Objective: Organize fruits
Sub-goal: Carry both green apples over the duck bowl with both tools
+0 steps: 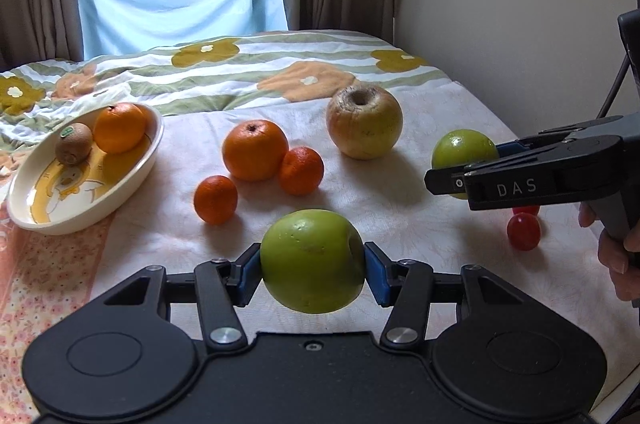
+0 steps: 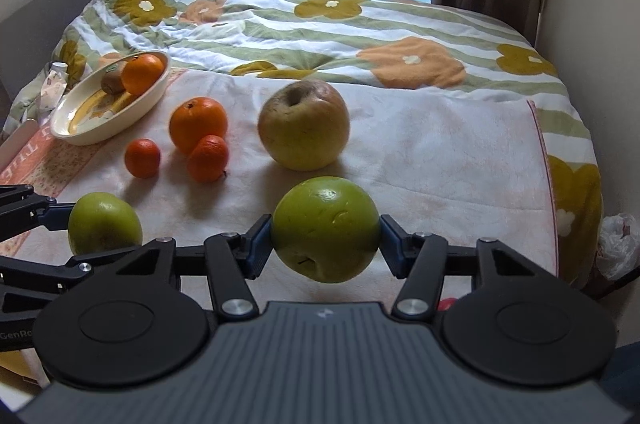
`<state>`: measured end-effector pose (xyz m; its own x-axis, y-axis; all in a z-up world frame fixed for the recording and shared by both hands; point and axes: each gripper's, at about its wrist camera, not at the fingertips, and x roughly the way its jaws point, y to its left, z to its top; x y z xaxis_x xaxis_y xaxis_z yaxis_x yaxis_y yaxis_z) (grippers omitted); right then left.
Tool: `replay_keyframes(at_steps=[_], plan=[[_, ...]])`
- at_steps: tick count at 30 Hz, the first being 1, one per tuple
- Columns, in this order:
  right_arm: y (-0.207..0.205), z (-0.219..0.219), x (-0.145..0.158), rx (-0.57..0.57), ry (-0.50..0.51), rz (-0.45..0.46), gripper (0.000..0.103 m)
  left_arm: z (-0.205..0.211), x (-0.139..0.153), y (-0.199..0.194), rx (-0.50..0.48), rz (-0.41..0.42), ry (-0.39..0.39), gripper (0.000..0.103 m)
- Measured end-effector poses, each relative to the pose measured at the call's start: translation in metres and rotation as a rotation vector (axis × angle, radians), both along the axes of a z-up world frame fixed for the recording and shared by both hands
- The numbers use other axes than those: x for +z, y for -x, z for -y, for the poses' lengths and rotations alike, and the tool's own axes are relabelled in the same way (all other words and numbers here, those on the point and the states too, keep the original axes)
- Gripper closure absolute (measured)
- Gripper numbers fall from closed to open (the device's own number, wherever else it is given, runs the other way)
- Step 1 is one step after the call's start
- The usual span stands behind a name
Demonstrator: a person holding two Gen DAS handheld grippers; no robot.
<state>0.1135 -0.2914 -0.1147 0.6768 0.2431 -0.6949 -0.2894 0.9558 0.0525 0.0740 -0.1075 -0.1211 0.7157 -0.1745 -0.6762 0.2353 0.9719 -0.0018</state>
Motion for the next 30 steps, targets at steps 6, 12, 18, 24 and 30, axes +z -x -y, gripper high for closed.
replay_keyframes(at_steps=[6,12,18,24,30], plan=[[0.013,-0.017,0.023,0.027,-0.024,0.017,0.032,-0.013,0.023,0.014,0.045,0.027,0.009,0.046],[0.022,-0.040,0.045,0.069,-0.035,0.026,0.032,-0.035,0.046,0.025,0.097,0.058,0.011,0.046],[0.028,-0.073,0.067,0.102,-0.034,0.019,0.032,-0.067,0.067,0.029,0.132,0.081,0.006,0.046],[0.023,-0.110,0.083,0.101,-0.054,0.026,0.032,-0.104,0.081,0.023,0.167,0.106,-0.005,0.046],[0.011,-0.150,0.089,0.100,-0.058,0.024,0.032,-0.143,0.090,0.005,0.179,0.111,-0.012,0.046]])
